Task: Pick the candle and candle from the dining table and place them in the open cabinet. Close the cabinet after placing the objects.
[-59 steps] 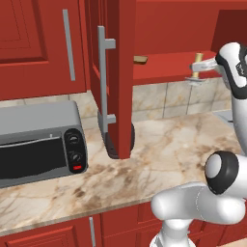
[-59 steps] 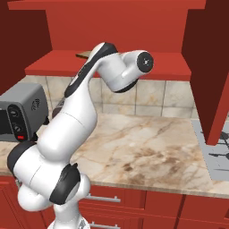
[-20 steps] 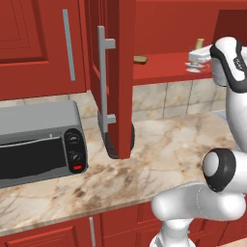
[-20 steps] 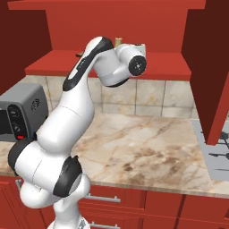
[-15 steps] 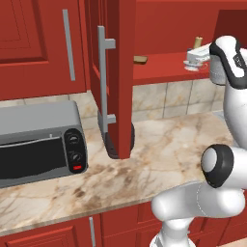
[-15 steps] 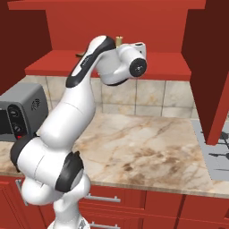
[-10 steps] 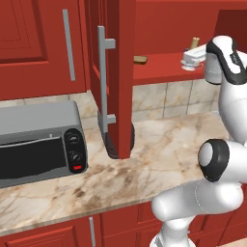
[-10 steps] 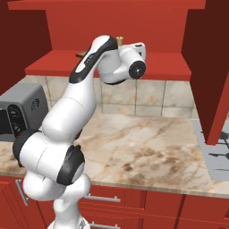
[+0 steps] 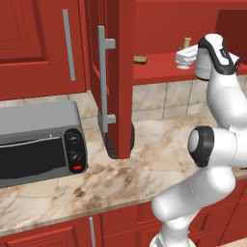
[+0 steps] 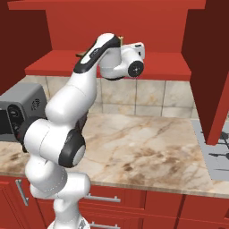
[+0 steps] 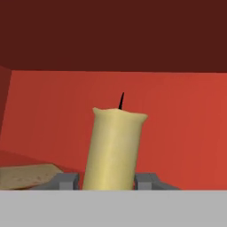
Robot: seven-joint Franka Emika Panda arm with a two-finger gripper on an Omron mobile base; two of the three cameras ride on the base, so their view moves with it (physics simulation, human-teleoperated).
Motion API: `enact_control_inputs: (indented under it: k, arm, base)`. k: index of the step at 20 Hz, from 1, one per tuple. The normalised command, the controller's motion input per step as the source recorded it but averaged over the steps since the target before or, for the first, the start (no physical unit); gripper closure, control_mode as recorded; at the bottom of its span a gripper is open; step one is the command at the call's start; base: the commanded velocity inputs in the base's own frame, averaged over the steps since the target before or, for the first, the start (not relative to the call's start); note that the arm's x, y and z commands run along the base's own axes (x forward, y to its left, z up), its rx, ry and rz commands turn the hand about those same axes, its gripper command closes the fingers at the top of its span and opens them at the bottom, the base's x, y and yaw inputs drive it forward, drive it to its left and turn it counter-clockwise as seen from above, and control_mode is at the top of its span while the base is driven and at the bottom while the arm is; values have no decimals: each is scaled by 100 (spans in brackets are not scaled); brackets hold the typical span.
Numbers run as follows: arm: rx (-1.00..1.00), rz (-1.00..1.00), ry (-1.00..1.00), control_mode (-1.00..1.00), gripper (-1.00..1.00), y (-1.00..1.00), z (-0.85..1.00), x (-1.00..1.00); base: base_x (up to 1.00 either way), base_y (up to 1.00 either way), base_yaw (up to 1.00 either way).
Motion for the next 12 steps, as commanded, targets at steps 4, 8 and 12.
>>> enact_control_inputs:
  k: [4,8,12]
  arm:
    - [0,0,0,-100,100,0,-15,39]
    - [0,0,-7,-100,100,0,-19,19]
    - [0,0,-4,-100,100,0,-18,23]
  base:
    - [0,0,0]
    - [0,0,0]
    - [0,0,0]
